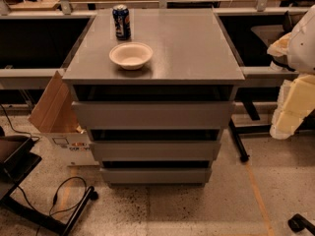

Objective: Open middle drawer

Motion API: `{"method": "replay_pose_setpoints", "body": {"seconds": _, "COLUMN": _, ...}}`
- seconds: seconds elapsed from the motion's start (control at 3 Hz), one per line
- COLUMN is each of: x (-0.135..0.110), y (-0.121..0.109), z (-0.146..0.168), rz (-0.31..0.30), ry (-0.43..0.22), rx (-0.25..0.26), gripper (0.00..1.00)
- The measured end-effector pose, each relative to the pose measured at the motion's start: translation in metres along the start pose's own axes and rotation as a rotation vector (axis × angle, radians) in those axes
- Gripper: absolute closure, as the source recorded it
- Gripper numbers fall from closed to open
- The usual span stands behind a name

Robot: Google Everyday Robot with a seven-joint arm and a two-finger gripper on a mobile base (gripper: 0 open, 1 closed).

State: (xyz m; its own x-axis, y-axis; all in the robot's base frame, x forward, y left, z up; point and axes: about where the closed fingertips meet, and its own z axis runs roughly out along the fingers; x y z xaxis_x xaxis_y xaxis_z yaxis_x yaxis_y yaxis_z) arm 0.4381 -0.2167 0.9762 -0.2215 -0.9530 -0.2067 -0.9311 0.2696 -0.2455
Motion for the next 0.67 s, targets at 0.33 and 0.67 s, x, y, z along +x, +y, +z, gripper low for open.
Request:
{"method": "replay_pose_setpoints", "body": {"seconds": 0.33, "x": 0.0, "y": 0.0, "z": 0.0, "rz": 0.0, "ry": 0.0, "rx": 0.0, "gripper": 0.0}}
{"method": "replay_pose_setpoints", "body": {"seconds": 0.67, "x": 0.001, "y": 0.004, "z": 0.018, "rz": -0.001, "ry": 0.016, "rx": -0.008, "gripper": 0.0}}
